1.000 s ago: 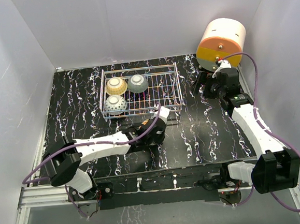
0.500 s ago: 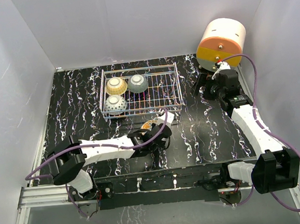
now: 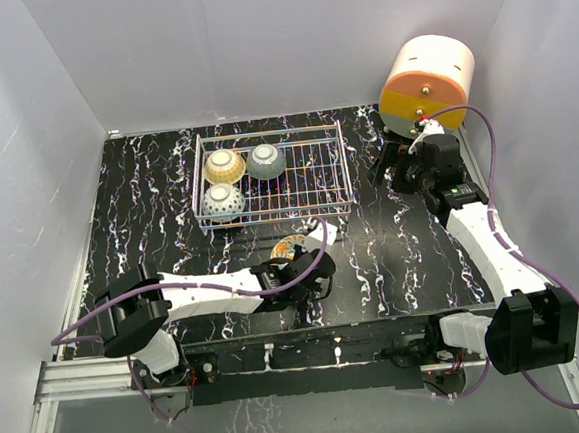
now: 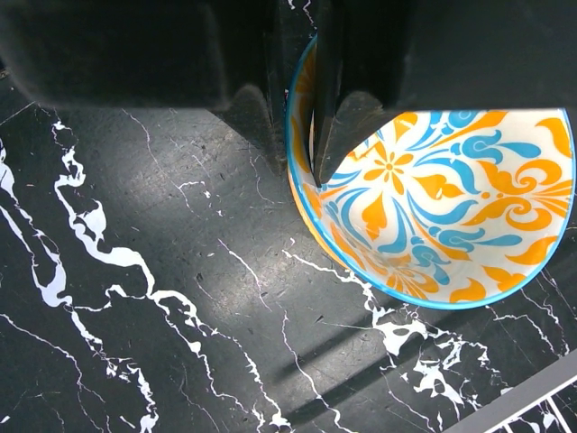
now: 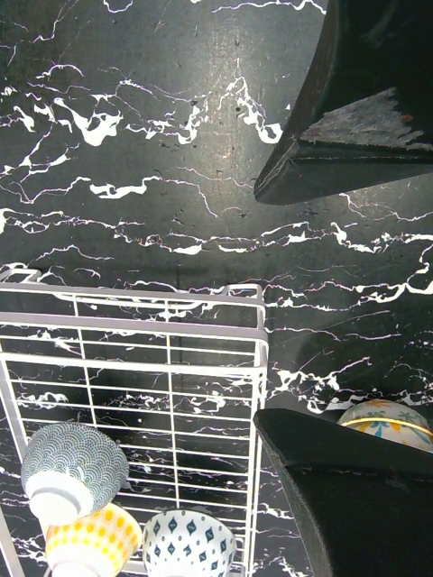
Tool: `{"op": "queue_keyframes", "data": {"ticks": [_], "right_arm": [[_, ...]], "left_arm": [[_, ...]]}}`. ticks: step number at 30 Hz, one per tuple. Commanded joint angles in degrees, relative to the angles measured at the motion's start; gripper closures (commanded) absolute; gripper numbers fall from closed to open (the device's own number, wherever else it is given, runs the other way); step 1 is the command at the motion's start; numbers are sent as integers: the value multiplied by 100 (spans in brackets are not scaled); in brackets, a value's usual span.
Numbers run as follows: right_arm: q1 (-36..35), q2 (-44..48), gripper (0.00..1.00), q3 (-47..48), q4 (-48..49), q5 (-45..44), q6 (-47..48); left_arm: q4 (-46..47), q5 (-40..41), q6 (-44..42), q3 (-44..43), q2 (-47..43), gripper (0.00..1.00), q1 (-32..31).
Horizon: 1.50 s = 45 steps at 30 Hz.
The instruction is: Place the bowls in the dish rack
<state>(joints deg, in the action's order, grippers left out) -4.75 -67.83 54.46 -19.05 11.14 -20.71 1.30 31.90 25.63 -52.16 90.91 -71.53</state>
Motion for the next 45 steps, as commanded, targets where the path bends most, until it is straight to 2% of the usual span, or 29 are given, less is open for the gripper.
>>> {"op": "queue_keyframes", "data": {"ticks": [1, 17, 27, 36, 42, 45], "right_arm": [[35, 216, 0, -56, 354, 73, 13], [33, 224, 0, -58, 351, 82, 31], [36, 190, 0, -49, 360, 92, 39], [42, 174, 0, -77, 376, 91, 41], [36, 176, 0, -90, 378, 91, 39], [36, 191, 0, -101, 376, 91, 40]], "left_arm": [[-16, 80, 188, 50, 122, 92, -52], [-13, 61, 254, 68, 165, 79, -72], [-85, 118, 180, -17, -12, 64, -78], [-104, 173, 170, -40, -186, 57, -80], [-138, 225, 200, -52, -251, 58, -78], [-87, 260, 188, -10, -293, 64, -74]]}}
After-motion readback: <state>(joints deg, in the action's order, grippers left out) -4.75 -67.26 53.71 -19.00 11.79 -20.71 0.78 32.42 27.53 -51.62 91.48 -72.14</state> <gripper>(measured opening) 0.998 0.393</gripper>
